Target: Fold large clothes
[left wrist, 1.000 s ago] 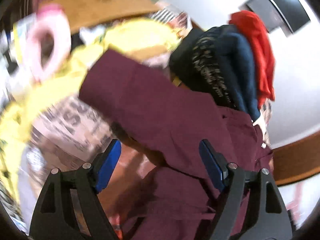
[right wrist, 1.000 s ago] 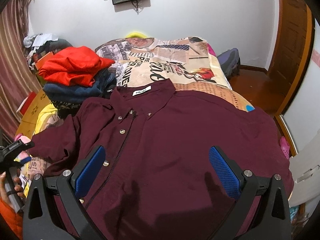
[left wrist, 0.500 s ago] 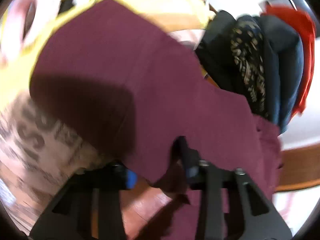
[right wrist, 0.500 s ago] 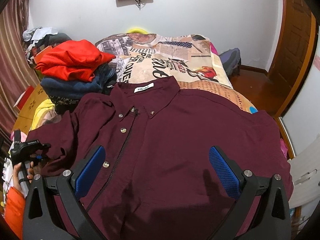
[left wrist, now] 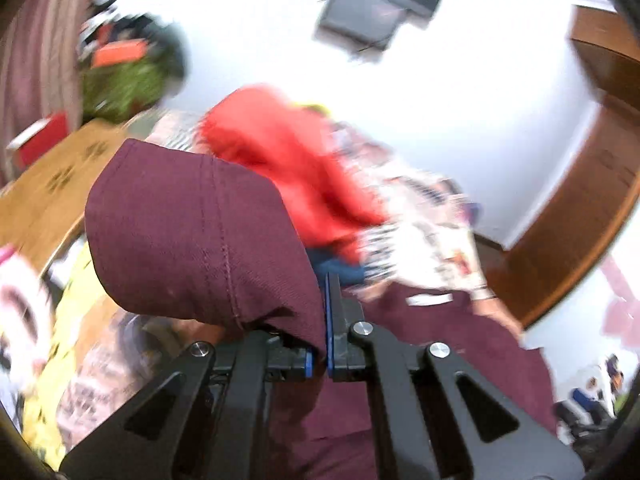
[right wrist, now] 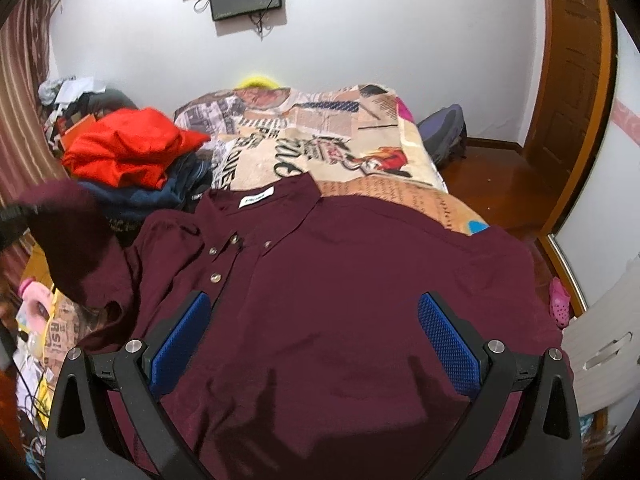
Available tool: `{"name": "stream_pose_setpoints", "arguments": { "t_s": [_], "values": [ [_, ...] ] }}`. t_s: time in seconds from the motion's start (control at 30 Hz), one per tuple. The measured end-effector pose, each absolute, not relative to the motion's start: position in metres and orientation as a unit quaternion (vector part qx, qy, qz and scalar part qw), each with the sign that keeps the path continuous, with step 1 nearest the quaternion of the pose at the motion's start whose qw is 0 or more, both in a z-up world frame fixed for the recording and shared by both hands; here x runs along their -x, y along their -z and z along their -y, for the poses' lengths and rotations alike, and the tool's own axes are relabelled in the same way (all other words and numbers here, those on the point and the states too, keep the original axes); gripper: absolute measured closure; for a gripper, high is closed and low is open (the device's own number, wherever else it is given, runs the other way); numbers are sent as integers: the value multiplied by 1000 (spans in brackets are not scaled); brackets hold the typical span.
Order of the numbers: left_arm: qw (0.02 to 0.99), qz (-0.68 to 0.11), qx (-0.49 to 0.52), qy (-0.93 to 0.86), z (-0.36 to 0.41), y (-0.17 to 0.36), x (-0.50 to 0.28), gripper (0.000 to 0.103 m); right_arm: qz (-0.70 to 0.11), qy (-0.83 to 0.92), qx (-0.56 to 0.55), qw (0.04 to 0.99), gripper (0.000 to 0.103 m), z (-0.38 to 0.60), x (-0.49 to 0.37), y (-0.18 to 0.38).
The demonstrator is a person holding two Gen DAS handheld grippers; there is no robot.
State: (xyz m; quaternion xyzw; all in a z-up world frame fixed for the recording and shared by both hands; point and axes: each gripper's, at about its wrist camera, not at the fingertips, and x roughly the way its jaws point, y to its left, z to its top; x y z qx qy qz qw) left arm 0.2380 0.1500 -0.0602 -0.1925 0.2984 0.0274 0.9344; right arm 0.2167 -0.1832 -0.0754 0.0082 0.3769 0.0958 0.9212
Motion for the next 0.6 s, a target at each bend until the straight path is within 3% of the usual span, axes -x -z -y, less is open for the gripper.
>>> {"name": "stream_pose_setpoints", "arguments": {
  "t_s": [0.27,0.6],
  "values": [
    [937,-292,154,119,-37,8,-265,100,-348,-84,-27,933,0,216,-205,63],
    [883,-393,100,237,109,51,-288,100,-343,-53,-33,937,0,252,-196,66]
  ]
}}
